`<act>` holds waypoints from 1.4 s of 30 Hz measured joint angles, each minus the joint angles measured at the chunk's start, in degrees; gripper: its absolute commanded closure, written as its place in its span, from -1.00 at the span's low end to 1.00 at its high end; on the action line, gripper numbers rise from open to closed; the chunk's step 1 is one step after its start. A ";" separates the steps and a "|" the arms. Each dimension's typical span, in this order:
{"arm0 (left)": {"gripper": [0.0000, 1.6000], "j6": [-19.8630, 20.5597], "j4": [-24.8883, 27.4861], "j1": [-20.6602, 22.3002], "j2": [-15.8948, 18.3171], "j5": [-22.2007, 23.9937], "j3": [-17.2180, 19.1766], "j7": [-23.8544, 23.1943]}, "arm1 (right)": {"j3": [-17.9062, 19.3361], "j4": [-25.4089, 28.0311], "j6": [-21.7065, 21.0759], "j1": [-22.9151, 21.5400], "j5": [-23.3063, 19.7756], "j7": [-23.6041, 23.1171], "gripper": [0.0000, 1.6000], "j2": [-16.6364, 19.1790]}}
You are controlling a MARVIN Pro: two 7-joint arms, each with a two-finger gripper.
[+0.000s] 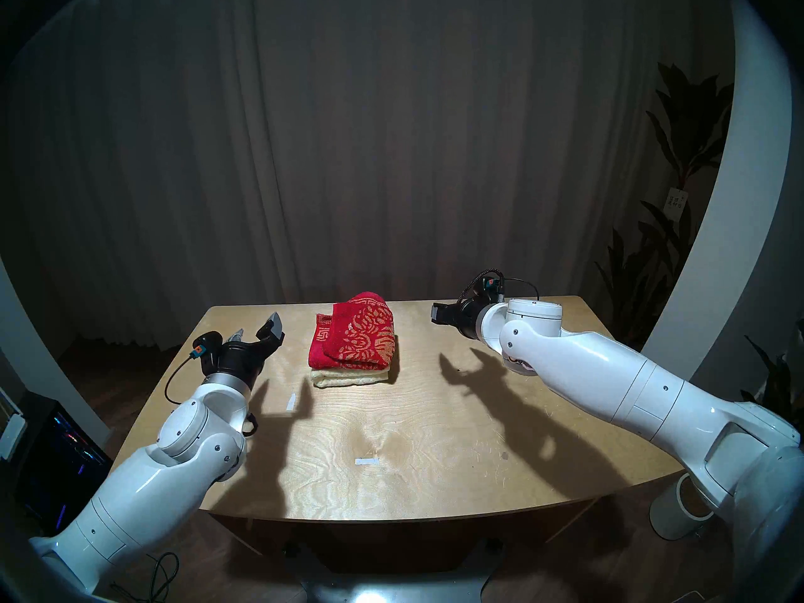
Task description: Fold each towel twice and stack them on table
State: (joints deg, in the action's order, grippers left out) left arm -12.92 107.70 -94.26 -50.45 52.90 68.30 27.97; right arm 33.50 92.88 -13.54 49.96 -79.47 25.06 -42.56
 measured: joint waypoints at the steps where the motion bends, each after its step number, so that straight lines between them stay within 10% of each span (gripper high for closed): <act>1: -1.00 0.02 -0.34 0.13 0.43 -0.78 0.00 -0.27 | -0.24 0.26 0.70 0.11 0.98 0.20 -1.00 0.18; 18: -1.00 -0.21 -10.55 6.43 3.28 -17.13 -4.63 -5.30 | -0.57 0.19 16.06 4.14 16.34 4.63 -1.00 1.94; 42: -1.00 3.36 -24.80 18.47 -7.77 -26.54 -3.93 -10.24 | 3.20 -18.80 24.35 0.85 12.46 -7.21 -1.00 -3.68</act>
State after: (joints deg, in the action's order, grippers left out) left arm -9.55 82.91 -75.79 -58.22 26.36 64.37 17.73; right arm 36.71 74.08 10.81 50.81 -67.01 17.85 -46.24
